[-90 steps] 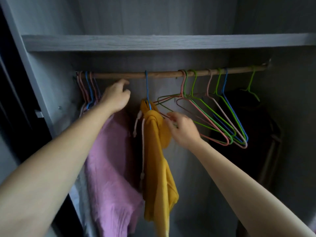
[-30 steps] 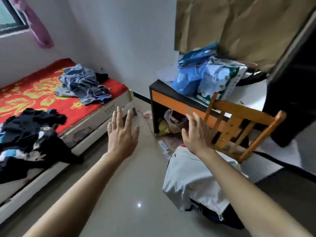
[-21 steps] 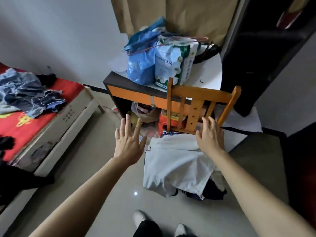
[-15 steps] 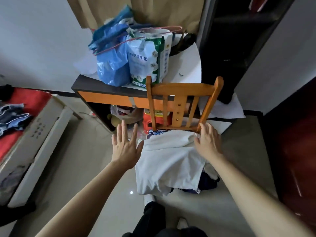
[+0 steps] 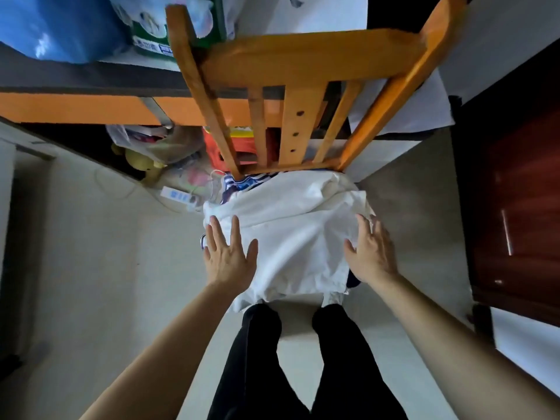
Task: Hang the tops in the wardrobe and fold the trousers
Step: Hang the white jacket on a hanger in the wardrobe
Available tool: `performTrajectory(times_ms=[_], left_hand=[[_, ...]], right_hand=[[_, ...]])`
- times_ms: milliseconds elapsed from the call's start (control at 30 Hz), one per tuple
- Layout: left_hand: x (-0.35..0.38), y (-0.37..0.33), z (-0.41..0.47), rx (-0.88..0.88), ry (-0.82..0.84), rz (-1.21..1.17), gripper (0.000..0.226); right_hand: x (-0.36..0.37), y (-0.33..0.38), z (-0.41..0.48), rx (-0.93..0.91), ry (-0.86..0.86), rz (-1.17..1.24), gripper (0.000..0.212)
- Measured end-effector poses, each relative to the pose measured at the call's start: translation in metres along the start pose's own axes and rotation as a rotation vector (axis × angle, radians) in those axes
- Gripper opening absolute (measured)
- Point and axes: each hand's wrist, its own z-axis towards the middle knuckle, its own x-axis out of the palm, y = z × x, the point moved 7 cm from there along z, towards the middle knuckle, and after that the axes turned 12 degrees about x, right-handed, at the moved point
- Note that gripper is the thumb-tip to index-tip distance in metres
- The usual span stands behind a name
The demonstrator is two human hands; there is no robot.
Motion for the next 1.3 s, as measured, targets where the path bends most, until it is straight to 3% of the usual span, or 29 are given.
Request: performTrajectory(times_ms=[167, 300, 400, 467, 533, 600, 733, 900, 967, 1100, 1200, 1233, 1300], left_hand=[[0.083, 0.046, 0.049, -0.333, 0.008, -0.223, 0.075], [0.127, 0.079, 0.069, -0.663, -0.278, -0.495, 0.080], [0.157, 0.108, 0.069, -0.911, -0.403, -0.710, 0.078], [0.178, 0.124, 0.067, -1.014, -0.412, -0.872, 0.075], [0.192, 0.133, 0.061, -1.051, -0.325, -0.943, 0.062], [0.191, 0.145, 0.054, -1.032, -0.301, -0.827, 0.038], [0.153, 0.152, 0.046, -0.967, -0.484, -0.608, 0.045], [0.098, 0.106, 0.038, -0.898, -0.884, -0.923, 0.023], [0.057, 0.077, 0.035, -0.681, -1.005, -0.987, 0.022], [-0.032, -0.007, 0.020, 0.038, -1.189, -0.723, 0.016], [-0.023, -0.056, 0.020, 0.240, -1.037, -0.565, 0.014], [-0.007, -0.063, 0.029, 0.241, -0.891, -0.560, 0.017], [0.052, -0.054, 0.049, 0.132, -0.465, -0.486, 0.023]], right_hand=[[0.069, 0.019, 0.062, -0.057, 0.104, 0.083, 0.081], [0.102, 0.054, 0.101, -0.339, -0.012, -0.009, 0.090], [0.124, 0.076, 0.118, -0.493, -0.052, -0.090, 0.095], [0.142, 0.085, 0.126, -0.510, -0.041, -0.183, 0.091], [0.154, 0.091, 0.129, -0.495, -0.040, -0.247, 0.073], [0.155, 0.097, 0.126, -0.503, -0.051, -0.245, 0.052], [0.136, 0.095, 0.108, -0.504, -0.044, -0.114, 0.040], [0.088, 0.084, 0.073, -0.559, -0.220, 0.188, 0.032], [0.065, 0.072, 0.061, -0.553, -0.307, 0.340, 0.031], [0.035, 0.041, 0.049, -0.422, -0.370, 0.718, 0.033], [0.037, 0.021, 0.047, -0.291, -0.397, 0.827, 0.036], [0.045, 0.016, 0.051, -0.252, -0.394, 0.737, 0.034], [0.075, 0.007, 0.066, -0.151, -0.264, 0.338, 0.038]])
